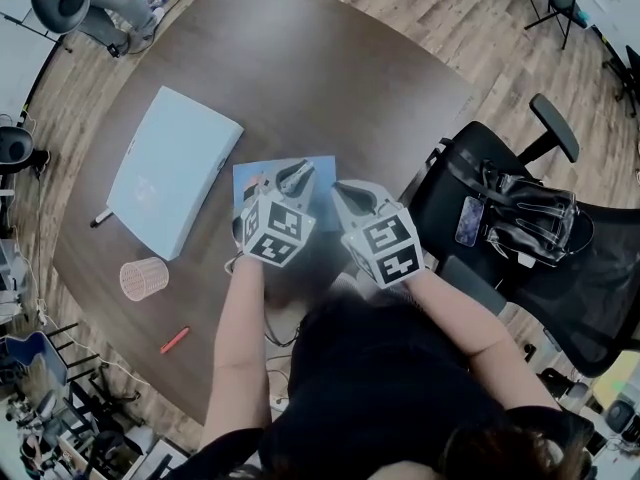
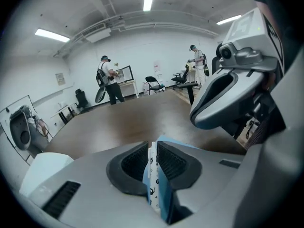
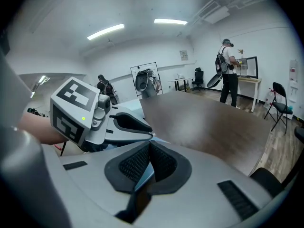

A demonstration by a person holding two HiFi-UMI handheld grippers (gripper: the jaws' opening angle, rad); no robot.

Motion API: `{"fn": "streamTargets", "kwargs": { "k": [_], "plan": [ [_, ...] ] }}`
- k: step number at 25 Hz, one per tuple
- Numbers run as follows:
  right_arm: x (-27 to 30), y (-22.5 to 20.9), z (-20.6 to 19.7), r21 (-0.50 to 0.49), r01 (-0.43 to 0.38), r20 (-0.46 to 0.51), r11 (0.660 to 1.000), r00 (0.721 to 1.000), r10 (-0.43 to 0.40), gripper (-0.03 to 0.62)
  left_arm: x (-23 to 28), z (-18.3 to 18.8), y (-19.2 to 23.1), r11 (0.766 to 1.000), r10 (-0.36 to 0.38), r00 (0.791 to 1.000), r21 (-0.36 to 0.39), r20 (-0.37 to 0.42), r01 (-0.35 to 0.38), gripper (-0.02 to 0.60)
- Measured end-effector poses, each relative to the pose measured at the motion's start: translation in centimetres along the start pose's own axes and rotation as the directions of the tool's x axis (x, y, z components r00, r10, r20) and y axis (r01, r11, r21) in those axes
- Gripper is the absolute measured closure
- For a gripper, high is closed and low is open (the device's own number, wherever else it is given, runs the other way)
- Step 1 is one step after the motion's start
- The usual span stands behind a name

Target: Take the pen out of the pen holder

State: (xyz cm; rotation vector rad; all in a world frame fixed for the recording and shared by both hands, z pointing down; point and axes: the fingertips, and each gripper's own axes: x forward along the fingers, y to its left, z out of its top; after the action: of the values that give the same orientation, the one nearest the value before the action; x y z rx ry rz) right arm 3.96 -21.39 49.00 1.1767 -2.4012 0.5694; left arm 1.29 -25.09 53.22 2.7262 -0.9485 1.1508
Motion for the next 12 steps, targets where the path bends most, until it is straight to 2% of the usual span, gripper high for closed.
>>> {"fn": "streamTargets", "kwargs": {
  "k": [3,8,12],
  "plan": [
    [-0.2,-0.3,-0.3,0.008,0.005,-0.005,1.000,1.000,-0.005,0.576,0.5,-0.4,0.0,0.999,-0.011,1.000,-0.047,-0.002,0.011,0.505],
    [0.0,-0.6,-0.6,0.010,0.011,-0.013,1.000,1.000,-0.011,0.576,0.9,-1.1,-0.1,0.998,-0.025,1.000,-0.058,-0.018,0.024,0.468],
    [0.0,-0.5,-0.6,0.012,0.004,-0.020,1.000,1.000,-0.004,0.576,0.4,-1.1,0.1,0.997,-0.009,1.000,-0.080,-0.011,0.008,0.472]
  ]
}}
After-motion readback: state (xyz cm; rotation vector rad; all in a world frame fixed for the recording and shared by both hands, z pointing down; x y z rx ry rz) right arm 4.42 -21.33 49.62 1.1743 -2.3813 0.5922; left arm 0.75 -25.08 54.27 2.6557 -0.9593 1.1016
